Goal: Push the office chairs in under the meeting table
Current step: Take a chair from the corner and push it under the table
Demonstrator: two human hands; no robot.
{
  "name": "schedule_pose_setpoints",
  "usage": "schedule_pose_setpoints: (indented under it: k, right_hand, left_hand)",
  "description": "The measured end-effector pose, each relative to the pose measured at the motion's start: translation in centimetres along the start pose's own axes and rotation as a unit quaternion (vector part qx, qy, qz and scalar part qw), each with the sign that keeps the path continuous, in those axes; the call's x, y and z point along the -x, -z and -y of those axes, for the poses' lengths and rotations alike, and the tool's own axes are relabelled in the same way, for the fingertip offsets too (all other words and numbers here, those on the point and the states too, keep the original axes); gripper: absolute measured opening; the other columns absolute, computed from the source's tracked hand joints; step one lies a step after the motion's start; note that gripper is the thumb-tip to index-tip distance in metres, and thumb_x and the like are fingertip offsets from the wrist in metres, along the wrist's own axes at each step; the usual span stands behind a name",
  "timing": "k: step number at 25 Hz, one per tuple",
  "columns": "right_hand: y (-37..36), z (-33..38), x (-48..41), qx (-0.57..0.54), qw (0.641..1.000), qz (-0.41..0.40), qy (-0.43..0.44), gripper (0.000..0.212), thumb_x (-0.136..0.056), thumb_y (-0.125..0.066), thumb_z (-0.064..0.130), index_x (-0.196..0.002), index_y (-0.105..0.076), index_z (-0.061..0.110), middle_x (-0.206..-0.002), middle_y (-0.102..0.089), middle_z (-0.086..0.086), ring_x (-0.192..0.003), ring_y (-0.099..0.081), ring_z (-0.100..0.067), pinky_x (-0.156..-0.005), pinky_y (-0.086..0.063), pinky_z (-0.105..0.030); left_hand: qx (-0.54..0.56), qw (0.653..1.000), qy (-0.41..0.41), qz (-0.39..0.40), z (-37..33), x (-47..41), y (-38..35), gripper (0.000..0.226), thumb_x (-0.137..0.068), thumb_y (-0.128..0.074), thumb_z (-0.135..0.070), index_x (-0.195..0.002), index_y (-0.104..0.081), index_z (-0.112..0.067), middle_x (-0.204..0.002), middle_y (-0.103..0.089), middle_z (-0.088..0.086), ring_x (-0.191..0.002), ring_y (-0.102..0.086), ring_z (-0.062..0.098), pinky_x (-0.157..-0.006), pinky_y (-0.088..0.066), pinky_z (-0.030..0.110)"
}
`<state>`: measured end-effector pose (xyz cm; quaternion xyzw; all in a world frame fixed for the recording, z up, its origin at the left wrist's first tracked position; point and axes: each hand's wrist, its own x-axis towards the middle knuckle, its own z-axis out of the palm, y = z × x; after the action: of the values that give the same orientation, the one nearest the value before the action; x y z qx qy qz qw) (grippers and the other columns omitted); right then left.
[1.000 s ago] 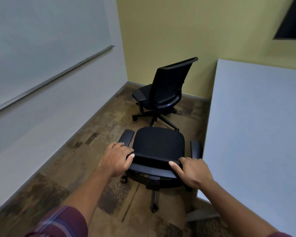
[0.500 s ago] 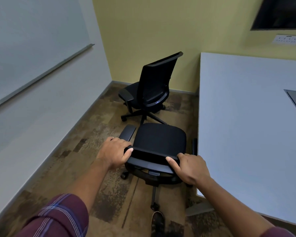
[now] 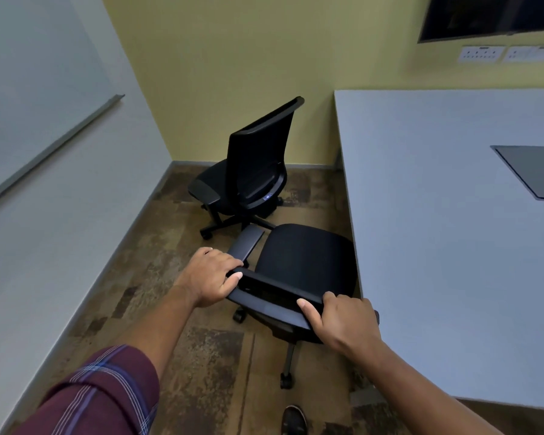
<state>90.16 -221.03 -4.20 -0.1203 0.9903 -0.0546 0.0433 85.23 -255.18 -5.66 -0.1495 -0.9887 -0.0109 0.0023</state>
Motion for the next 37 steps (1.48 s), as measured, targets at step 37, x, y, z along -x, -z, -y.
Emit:
schedule_pose_setpoints:
  k: [37]
  right_hand:
    - [0.5,8.4,-17.1,-0.039,0.914,-0.075,-0.397,0.085,-0.095,0.002,0.087,-0.08,-0.052,0.023,-0.066,-0.049,0.005,-0.058,-0.046,-0.019,-0.066,-0.045,-0.04]
  left_hand:
    - [0.005,0.893,-0.45,-0.011,8.2,-40.0,0.0,0.062,-0.103,-0.032,-0.059,-0.131,-0.075,-0.025,-0.129,-0.078,-0.007,-0.121,-0.07,0.019,-0.106,-0.045,0.047]
